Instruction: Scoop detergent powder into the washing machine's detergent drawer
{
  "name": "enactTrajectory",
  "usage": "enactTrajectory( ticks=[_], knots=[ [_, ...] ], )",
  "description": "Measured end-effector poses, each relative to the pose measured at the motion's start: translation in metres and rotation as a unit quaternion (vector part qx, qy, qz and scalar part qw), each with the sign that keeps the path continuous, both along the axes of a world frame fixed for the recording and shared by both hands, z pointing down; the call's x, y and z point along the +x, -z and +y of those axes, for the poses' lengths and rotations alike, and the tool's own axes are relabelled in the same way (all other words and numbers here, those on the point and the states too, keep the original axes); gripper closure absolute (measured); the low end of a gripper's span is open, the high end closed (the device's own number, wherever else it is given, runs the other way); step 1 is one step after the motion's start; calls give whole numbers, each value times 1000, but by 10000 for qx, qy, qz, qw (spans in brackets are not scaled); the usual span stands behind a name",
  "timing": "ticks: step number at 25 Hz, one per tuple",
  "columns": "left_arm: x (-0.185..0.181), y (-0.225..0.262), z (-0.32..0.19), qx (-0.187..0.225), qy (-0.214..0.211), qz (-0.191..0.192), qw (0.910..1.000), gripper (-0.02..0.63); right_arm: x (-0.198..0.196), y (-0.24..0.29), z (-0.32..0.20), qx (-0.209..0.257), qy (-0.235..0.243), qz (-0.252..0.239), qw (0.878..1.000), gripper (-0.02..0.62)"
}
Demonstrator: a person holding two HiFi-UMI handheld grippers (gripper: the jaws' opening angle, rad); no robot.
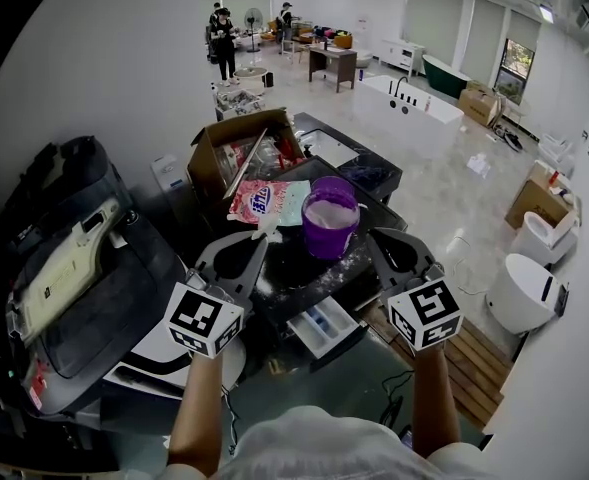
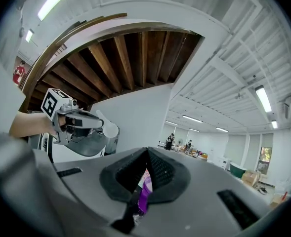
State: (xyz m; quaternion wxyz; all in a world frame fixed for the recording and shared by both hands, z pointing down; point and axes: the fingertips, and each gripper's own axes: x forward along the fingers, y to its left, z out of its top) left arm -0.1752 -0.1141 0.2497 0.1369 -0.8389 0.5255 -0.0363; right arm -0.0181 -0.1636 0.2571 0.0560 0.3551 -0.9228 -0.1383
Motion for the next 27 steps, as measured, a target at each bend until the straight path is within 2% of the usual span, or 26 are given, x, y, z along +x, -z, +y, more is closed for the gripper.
enactTrajectory(
  ticks=[22,27],
  knots=[
    [10,-25,4,-292,-144,-57,9995,591,3,-29,1,-242,-11,267,9994,591],
    [9,-34,-1,-334,-206,-193,9990,591,-5,-40,-4,-269,30,369,9990,591]
  ],
)
